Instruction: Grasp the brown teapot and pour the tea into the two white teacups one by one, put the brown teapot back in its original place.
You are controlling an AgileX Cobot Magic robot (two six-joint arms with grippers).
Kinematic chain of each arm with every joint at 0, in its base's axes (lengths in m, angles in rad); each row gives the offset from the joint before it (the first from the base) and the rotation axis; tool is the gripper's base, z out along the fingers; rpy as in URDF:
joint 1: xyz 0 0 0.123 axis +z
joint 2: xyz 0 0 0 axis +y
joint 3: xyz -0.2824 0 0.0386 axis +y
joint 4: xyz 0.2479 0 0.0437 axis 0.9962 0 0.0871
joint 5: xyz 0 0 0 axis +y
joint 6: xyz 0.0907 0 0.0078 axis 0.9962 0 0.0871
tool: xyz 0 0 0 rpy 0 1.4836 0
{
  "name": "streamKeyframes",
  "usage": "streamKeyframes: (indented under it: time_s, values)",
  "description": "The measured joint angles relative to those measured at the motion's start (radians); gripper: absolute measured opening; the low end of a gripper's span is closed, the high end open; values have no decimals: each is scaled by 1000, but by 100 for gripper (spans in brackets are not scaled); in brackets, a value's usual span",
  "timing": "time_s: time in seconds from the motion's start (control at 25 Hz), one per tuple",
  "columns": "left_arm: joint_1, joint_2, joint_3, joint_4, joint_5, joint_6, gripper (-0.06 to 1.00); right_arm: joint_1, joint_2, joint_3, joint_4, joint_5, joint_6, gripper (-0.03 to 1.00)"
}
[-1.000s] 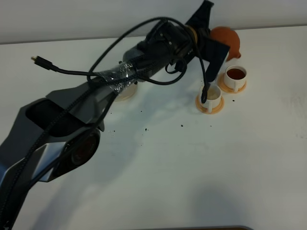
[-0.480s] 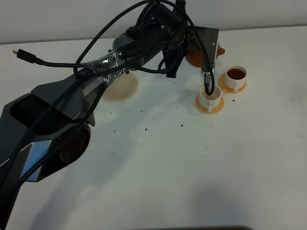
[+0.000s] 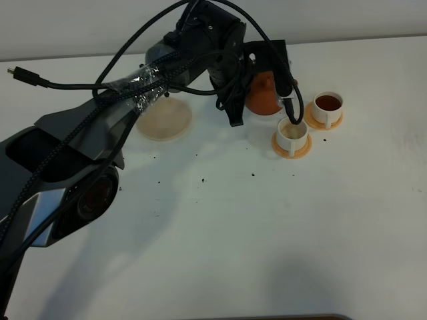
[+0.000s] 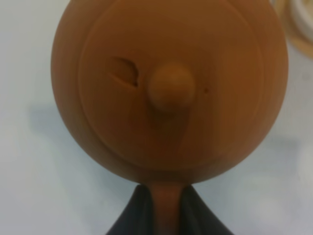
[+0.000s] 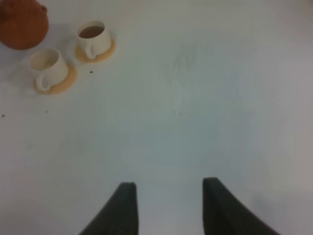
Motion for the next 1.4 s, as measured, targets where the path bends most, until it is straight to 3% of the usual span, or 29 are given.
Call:
streamKeyframes:
  time_s: [0.32, 0.8, 1.2, 1.4]
  values:
    - [60, 0, 0, -116, 24, -30, 11, 0, 0, 0, 0, 0, 0, 31]
    - [70, -108, 0, -99, 278, 47, 11, 0, 0, 0, 0, 0, 0, 31]
    - [45, -134, 22, -86, 288, 145, 11, 0, 0, 0, 0, 0, 0, 31]
    - [12, -109, 32, 0, 278, 219, 11, 0, 0, 0, 0, 0, 0, 31]
